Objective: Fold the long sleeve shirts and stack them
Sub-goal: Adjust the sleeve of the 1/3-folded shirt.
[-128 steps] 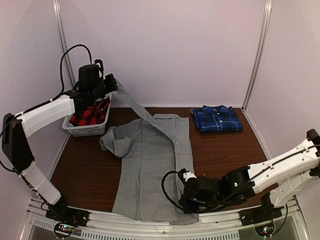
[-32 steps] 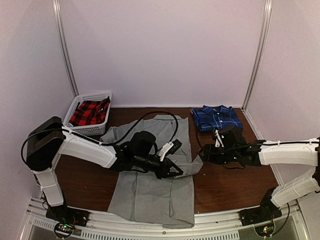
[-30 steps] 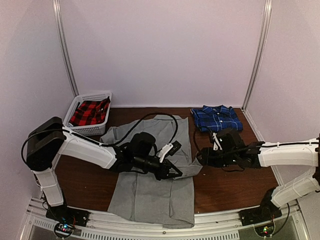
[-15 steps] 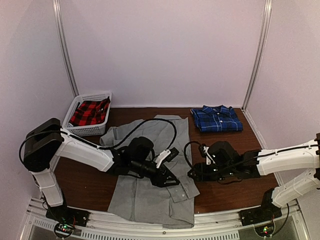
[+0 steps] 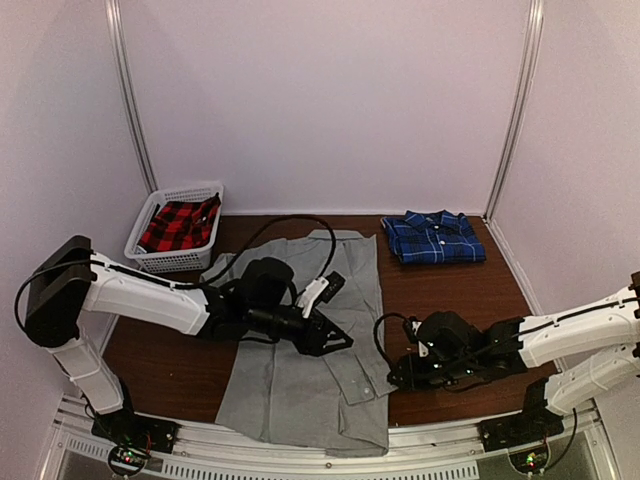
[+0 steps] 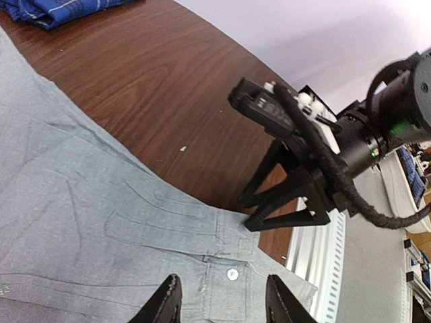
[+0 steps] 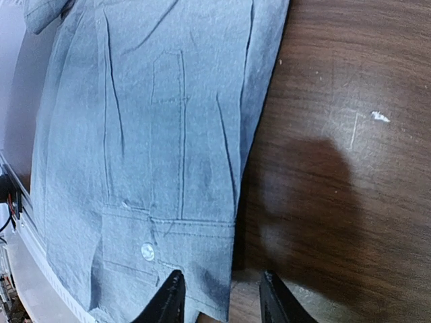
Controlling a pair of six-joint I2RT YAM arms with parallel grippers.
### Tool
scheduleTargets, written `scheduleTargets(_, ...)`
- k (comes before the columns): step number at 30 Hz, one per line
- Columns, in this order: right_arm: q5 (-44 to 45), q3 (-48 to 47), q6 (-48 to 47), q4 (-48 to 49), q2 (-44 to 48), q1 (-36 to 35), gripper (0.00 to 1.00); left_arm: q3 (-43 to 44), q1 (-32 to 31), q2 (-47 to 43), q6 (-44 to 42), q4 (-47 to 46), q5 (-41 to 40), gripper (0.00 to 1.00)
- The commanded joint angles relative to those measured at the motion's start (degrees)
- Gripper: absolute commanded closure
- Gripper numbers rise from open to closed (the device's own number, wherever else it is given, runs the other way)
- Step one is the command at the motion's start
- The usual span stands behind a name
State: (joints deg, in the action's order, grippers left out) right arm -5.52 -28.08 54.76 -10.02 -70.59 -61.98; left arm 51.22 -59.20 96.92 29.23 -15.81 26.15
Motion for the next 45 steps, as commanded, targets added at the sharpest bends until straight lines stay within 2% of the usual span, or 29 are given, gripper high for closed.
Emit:
scheduleTargets(1, 1.26, 1.08, 2.82, 0.02, 1.33, -1.61, 0.65, 0.96, 1.44, -2.9, 1.81, 1.25, -5.43, 0.56)
scheduleTargets(4, 1.1, 1.05, 3.36, 0.73, 0.95, -2.11, 0.7, 1.17, 1.78, -3.1, 2.1, 1.97, -6.37, 0.57)
scheduleTargets(14, 0.15, -0.19, 4.0, 1.08, -0.34, -3.75, 1.0, -0.18, 2.46, -4.0, 3.17, 2.8, -8.98, 0.57)
scheduleTargets(32, -1.5, -3.6, 8.52, -1.72, -2.38, -12.0, 1.0, -0.55, 3.91, -3.96, 3.33, 3.69, -9.21, 0.58)
scheduleTargets(40, -3.13, -6.44, 8.36, -1.89, 1.09, -12.21, 1.0, 0.27, 4.48, -3.31, 3.41, 4.42, -8.76, 0.59)
scheduleTargets(45, -4.41, -4.15, 9.25, 0.17, -0.15, -12.3, 1.0, 0.55, 4.62, -2.65, 3.59, 4.73, -8.34, 0.59)
